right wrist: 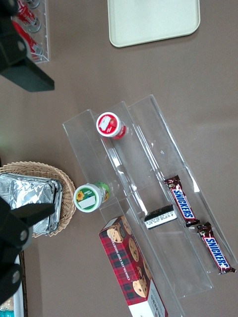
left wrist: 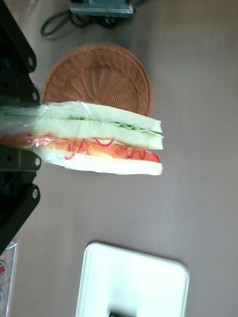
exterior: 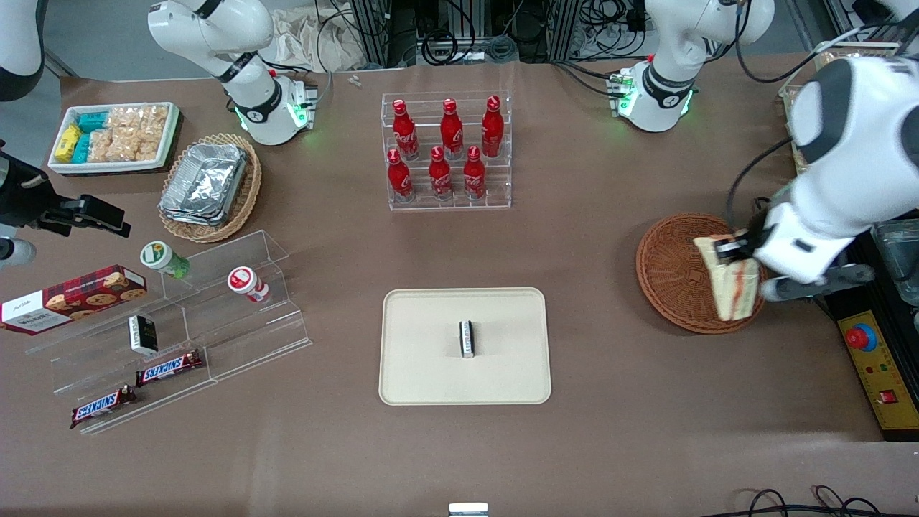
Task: Place sandwich from basket to tray
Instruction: 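Lift the sandwich out of the basket and carry it toward the cream tray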
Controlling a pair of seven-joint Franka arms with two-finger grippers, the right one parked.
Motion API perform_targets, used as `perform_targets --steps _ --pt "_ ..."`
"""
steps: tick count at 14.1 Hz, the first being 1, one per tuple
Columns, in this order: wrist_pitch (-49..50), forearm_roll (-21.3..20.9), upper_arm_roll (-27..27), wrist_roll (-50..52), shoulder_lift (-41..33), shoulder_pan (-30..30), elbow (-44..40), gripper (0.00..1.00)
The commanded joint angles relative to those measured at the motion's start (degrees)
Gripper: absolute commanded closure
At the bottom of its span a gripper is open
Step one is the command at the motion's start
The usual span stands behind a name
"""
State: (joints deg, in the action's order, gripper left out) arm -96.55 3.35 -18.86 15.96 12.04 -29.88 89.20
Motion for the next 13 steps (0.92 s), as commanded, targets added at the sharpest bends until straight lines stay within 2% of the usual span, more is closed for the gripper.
perform_targets --steps 1,3,6,8,13 --pt "2.07 1.3 7.15 2.73 10.0 0.0 -9.12 1.0" --pt "-2.91 3.94 11.02 9.33 16.76 -0.09 -12.89 1.0" --pt "-11.18 3.68 17.27 11.2 26.43 -0.26 -17.9 1.0" --pt "-16.98 3.51 17.55 11.11 32.76 -2.45 -20.2 1.0" --pt "-23.33 -0.71 17.55 9.71 38.32 -3.16 -19.86 1.0"
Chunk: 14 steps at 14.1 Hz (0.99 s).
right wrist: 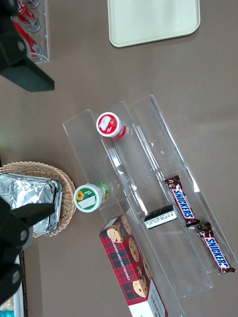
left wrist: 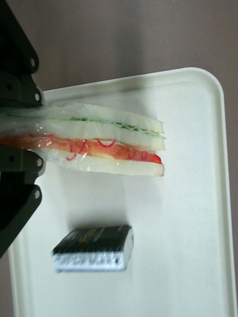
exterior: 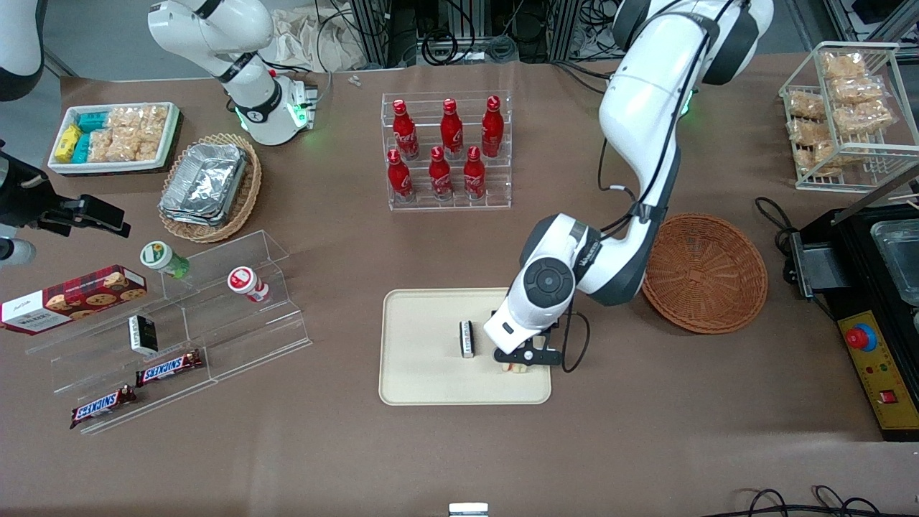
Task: Place sandwich from basket to tray
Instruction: 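Lower the sandwich onto the tray beside the black box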
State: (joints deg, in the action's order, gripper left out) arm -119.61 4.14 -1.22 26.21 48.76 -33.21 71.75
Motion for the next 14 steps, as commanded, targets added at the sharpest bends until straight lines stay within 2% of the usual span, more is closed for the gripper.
perform_targets --steps 1,4,5,6,7,14 --pt "-0.45 -1.5 -0.1 -1.68 1.87 0.34 -2.23 1.0" --pt "-0.45 -1.41 -0.1 -2.74 2.39 0.87 -1.7 1.0" --pt "-0.45 -1.24 -0.18 -2.39 2.48 1.04 -1.44 0.94" --pt "-0.54 -0.97 -0.27 -1.96 2.57 1.39 -1.17 0.37" --pt "-0.8 -0.88 -0.27 -1.78 2.57 2.36 -0.82 0.0" --pt "0.16 -0.88 -0.45 0.85 -0.32 2.98 -0.73 0.0"
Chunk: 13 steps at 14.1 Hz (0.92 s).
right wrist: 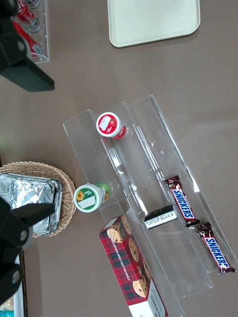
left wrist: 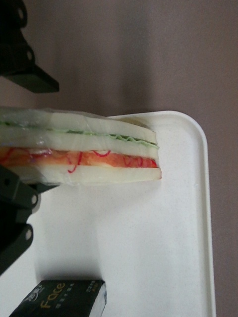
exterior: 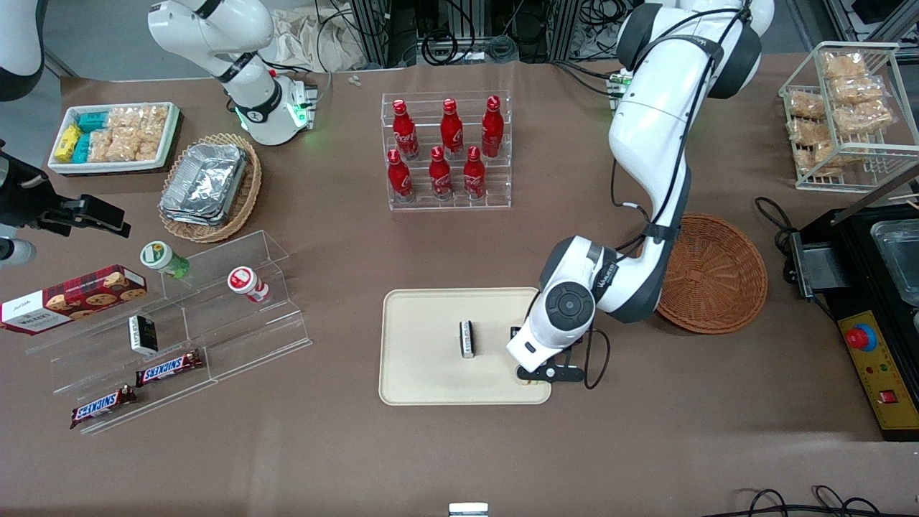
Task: Place sandwich from basket to tray
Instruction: 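Lower the sandwich onto the tray beside the black box, then open the left gripper and raise it away from the sandwich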
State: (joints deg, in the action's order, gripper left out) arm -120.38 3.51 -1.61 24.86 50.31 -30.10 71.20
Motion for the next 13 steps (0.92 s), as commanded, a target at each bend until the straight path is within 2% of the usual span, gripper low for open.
perform_targets --steps 1,5,7,9,11,13 --pt "1.37 -0.17 0.12 3.86 -2.58 -0.13 -0.27 0.0" --pt "6.98 -0.51 0.03 4.58 -6.79 1.0 -0.89 0.0" --pt "10.15 -1.05 -0.41 4.32 -10.04 2.93 1.73 0.0" --pt "10.43 -1.66 -0.93 4.23 -16.7 3.73 9.44 0.0" --pt "7.89 -5.51 -1.55 4.23 -24.78 3.73 18.23 0.0" --pt "4.82 -6.14 -2.07 4.23 -33.22 4.78 27.11 0.0"
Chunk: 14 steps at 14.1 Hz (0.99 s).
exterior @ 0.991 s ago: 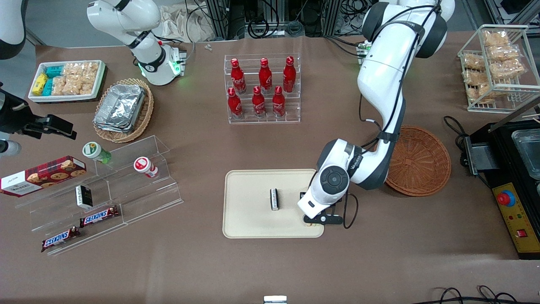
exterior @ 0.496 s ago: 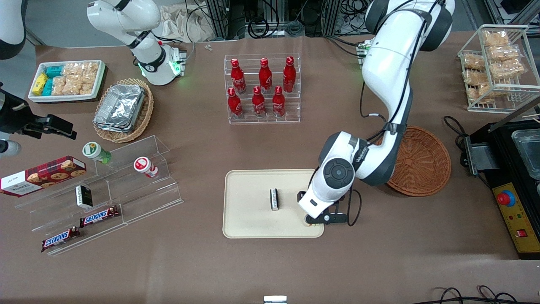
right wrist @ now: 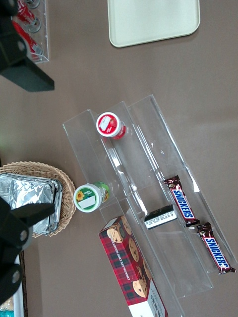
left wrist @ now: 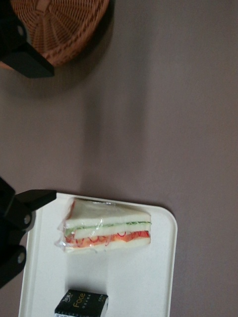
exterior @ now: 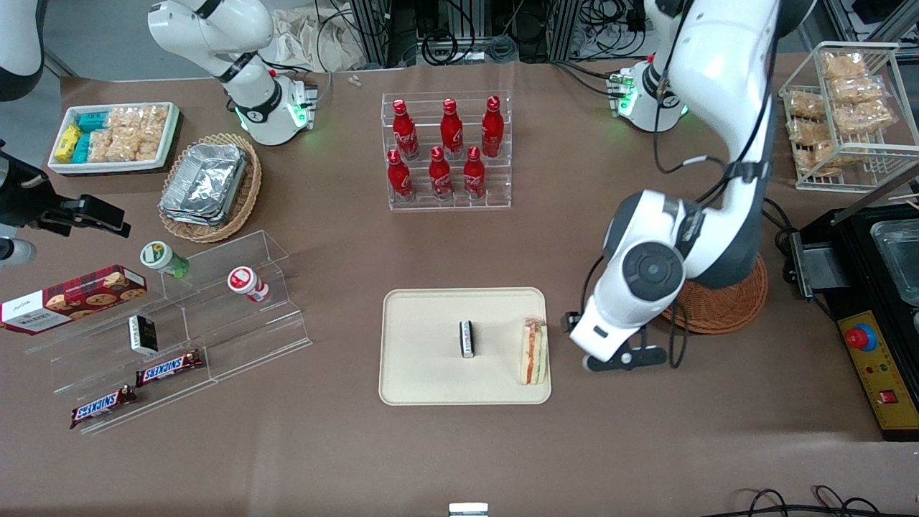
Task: Place sandwich from basket to tray
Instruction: 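Open the left gripper and raise it away from the sandwich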
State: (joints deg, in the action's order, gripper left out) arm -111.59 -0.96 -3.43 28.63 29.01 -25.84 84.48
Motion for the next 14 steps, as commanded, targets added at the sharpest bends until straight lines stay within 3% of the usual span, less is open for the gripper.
perform_targets --steps 1,5,8,10,14 --pt "-4.33 -1.59 -0.26 0.2 -15.88 2.27 17.0 0.0" --pt "0.3 -1.67 -0.52 -8.15 -28.29 6.75 25.91 0.0" --pt "8.92 -0.18 -0.52 -19.18 -27.26 14.21 18.91 0.0" --pt "11.47 2.44 -0.52 -21.16 -23.93 19.14 13.54 0.0" --pt "14.39 1.58 -0.52 -21.42 -21.72 20.13 10.27 0.0"
